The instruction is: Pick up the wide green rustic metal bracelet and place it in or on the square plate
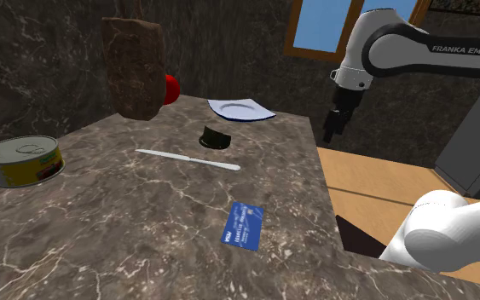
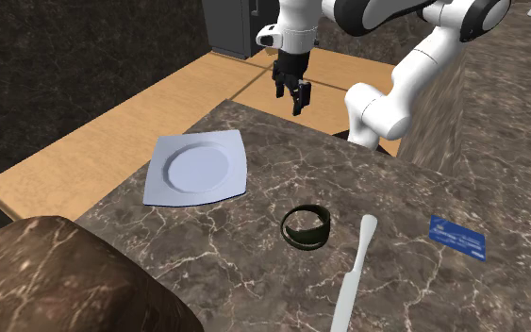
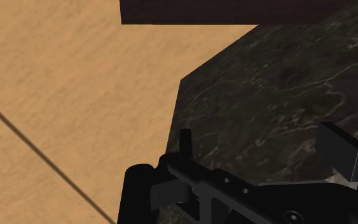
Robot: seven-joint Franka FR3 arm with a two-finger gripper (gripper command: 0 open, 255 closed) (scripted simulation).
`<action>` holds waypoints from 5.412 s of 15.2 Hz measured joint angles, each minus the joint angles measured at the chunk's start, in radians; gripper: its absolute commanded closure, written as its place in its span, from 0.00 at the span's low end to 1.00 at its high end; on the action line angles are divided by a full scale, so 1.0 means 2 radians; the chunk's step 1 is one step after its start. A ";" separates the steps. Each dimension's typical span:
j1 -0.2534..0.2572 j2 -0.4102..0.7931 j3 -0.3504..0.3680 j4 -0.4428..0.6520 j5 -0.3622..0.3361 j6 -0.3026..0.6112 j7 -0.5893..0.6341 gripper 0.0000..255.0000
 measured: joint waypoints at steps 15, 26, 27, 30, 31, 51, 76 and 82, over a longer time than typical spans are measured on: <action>0.049 0.121 0.093 0.110 0.111 0.004 0.137 0.00; 0.075 0.263 0.156 0.270 0.159 0.005 0.247 0.00; 0.078 0.279 0.163 0.293 0.160 0.001 0.260 0.00; 0.086 0.327 0.179 0.354 0.162 -0.005 0.294 0.00; 0.090 0.344 0.184 0.374 0.161 -0.005 0.305 0.00; 0.102 0.374 0.197 0.363 0.162 0.043 0.324 1.00; 0.106 0.418 0.201 0.531 0.146 -0.079 0.358 1.00; 0.081 0.428 0.181 0.556 0.148 -0.104 0.318 1.00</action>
